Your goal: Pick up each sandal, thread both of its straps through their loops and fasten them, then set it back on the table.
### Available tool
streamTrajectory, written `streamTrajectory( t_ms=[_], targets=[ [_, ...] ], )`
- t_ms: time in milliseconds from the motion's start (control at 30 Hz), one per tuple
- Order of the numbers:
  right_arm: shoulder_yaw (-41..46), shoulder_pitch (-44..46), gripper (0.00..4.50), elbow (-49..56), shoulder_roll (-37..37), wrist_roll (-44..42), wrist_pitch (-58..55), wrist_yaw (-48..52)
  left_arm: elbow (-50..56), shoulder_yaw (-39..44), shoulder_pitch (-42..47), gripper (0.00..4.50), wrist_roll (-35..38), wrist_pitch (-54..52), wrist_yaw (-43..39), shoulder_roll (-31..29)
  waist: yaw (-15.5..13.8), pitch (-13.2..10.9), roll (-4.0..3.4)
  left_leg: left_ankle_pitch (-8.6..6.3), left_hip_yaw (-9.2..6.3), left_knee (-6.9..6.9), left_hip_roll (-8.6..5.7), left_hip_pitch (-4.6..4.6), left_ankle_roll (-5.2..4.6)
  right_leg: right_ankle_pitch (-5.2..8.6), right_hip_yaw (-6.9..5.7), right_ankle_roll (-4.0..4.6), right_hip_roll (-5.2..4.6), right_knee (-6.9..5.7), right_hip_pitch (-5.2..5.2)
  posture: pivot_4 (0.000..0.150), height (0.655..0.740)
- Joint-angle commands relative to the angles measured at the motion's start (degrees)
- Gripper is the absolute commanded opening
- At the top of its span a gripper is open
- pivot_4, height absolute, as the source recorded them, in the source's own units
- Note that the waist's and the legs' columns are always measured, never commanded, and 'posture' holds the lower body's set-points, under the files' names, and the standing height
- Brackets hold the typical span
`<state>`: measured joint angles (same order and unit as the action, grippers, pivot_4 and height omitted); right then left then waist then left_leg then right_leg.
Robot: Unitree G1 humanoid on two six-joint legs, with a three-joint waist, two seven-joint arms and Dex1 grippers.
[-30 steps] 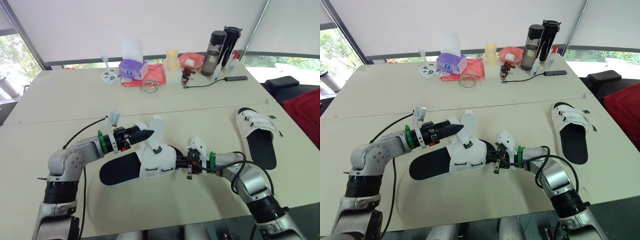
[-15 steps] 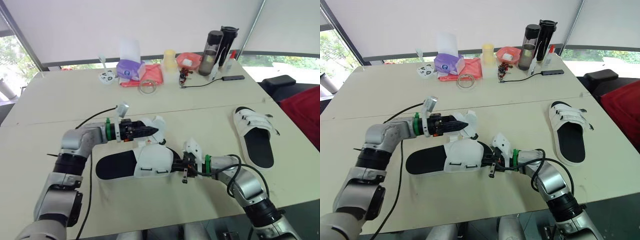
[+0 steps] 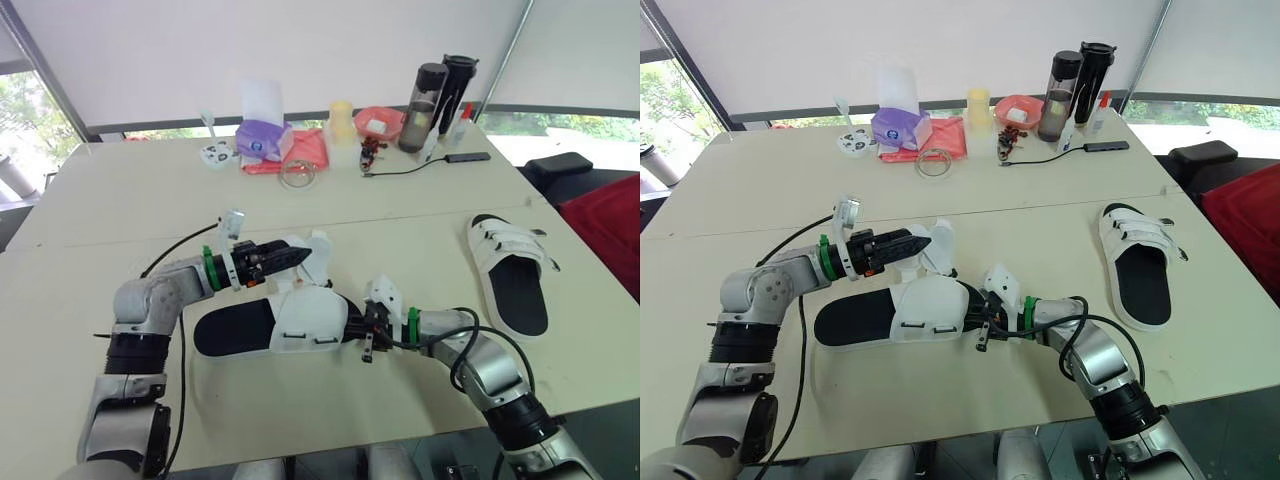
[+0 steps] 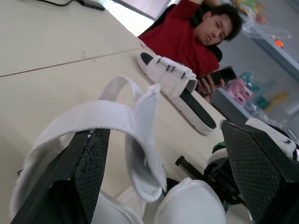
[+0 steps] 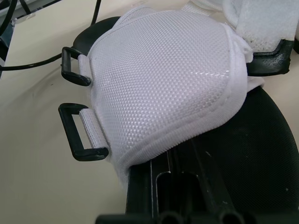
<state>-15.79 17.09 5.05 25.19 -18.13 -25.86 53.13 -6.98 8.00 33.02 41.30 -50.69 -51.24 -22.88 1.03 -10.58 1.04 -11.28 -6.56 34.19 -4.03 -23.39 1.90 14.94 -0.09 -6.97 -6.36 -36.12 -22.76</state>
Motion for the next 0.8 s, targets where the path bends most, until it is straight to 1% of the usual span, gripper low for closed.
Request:
streamTrajectory(
  t_ms=[33, 100, 167, 200, 300, 333, 367, 400, 467, 567, 633, 700, 800],
  targets=[
    [-1.45, -0.22, 0.0, -3.11, -0.49, 2.66, -0.67, -1.66, 3.27, 2.32, 0.03, 3.85, 2.43, 0.04, 2.17, 1.05, -0.06, 0.0, 0.0, 0.0, 0.0, 0.01, 0.0, 0.0, 0.0, 0.0, 0.0, 0.0, 0.0, 0.0, 0.01, 0.15, 0.74],
    [-1.53, -0.13, 0.0, -3.28, -0.59, 2.67, -0.53, -1.7, 3.69, 3.06, 0.01, 3.85, 3.45, -0.48, 3.17, 1.61, -0.01, 0.0, 0.0, 0.0, 0.0, 0.01, 0.0, 0.01, 0.01, 0.0, 0.0, 0.0, 0.01, 0.0, 0.02, 0.15, 0.74],
    [-1.47, 0.15, 0.0, -3.92, -0.77, 2.69, -0.34, -1.66, 4.21, 3.1, -0.18, 3.32, 3.96, -0.7, 3.62, 1.73, 0.07, 0.0, 0.0, 0.01, 0.0, 0.01, 0.0, 0.01, 0.01, 0.0, 0.0, 0.01, 0.02, 0.0, 0.01, 0.15, 0.74],
    [-1.45, 0.22, 0.0, -4.11, -0.81, 2.7, -0.27, -1.64, 4.38, 3.07, -0.25, 2.97, 4.11, -0.75, 3.75, 1.73, 0.07, 0.0, 0.0, 0.01, 0.0, 0.01, 0.01, 0.02, 0.01, 0.0, 0.0, 0.01, 0.03, 0.0, 0.01, 0.15, 0.74],
    [-1.55, 0.33, 0.0, -4.45, -0.88, 2.78, -0.09, -1.71, 4.26, 2.78, -0.06, 1.44, 4.5, -0.54, 4.2, 2.12, 0.04, 0.0, 0.0, 0.01, 0.0, 0.01, 0.01, 0.02, 0.01, -0.01, 0.0, 0.02, 0.04, 0.0, 0.02, 0.15, 0.74],
    [-1.55, 0.35, 0.0, -4.48, -0.92, 2.76, -0.09, -1.77, 4.11, 2.75, 0.09, 1.03, 4.6, -0.46, 4.36, 2.31, 0.0, 0.0, 0.0, 0.01, 0.0, 0.01, 0.01, 0.02, 0.01, -0.01, 0.0, 0.02, 0.04, 0.0, 0.02, 0.15, 0.74],
    [-1.54, 0.27, 0.0, -4.42, -0.91, 2.72, -0.08, -1.82, 4.01, 2.82, 0.27, 0.47, 4.77, -0.48, 4.64, 2.59, -0.03, 0.01, 0.0, 0.02, 0.0, 0.02, 0.01, 0.02, 0.02, -0.01, 0.0, 0.02, 0.04, 0.0, 0.03, 0.15, 0.74],
    [-1.53, 0.19, 0.0, -4.4, -0.9, 2.72, -0.08, -1.91, 3.9, 2.78, 0.49, 0.08, 4.73, -0.44, 4.95, 2.85, -0.05, 0.01, 0.0, 0.02, 0.0, 0.02, 0.0, 0.02, 0.02, -0.01, 0.0, 0.03, 0.04, 0.0, 0.03, 0.15, 0.74],
    [-1.52, 0.0, 0.0, -4.38, -0.9, 2.78, -0.06, -2.07, 3.67, 3.11, 0.95, 0.08, 4.81, -0.53, 5.94, 3.37, -0.02, 0.01, 0.01, 0.02, 0.0, 0.02, 0.0, 0.02, 0.02, -0.01, 0.0, 0.03, 0.04, 0.0, 0.03, 0.15, 0.74],
    [-1.37, -0.33, 0.0, -4.3, -0.75, 2.86, -0.06, -2.27, 2.6, 6.4, 2.42, 0.08, 7.73, -3.0, 8.73, 3.82, -0.03, 0.01, 0.01, 0.02, -0.02, 0.02, 0.0, 0.02, 0.02, -0.02, 0.0, 0.02, 0.05, -0.01, 0.03, 0.15, 0.74],
    [-1.31, -0.47, 0.0, -4.29, -0.66, 2.87, -0.08, -2.4, 1.36, 9.46, 3.81, 0.08, 11.02, -5.61, 10.56, 3.62, 0.01, 0.01, 0.01, 0.02, -0.02, 0.02, 0.0, 0.02, 0.02, -0.02, 0.0, 0.02, 0.06, -0.01, 0.03, 0.15, 0.74],
    [-1.3, -0.62, 0.0, -4.38, -0.59, 2.89, -0.04, -2.47, -0.03, 13.12, 5.28, 0.08, 16.83, -10.9, 11.44, 2.64, 0.04, 0.01, 0.01, 0.02, -0.02, 0.03, 0.0, 0.02, 0.02, -0.02, 0.0, 0.01, 0.06, -0.01, 0.03, 0.15, 0.74],
    [-1.34, -0.78, 0.0, -4.47, -0.55, 2.95, 0.05, -2.49, -0.85, 15.97, 6.21, 0.08, 22.49, -16.4, 12.14, 1.37, 0.04, 0.01, 0.01, 0.02, -0.02, 0.03, 0.0, 0.03, 0.01, -0.03, -0.01, -0.02, 0.06, -0.03, 0.03, 0.15, 0.74]
  ],
)
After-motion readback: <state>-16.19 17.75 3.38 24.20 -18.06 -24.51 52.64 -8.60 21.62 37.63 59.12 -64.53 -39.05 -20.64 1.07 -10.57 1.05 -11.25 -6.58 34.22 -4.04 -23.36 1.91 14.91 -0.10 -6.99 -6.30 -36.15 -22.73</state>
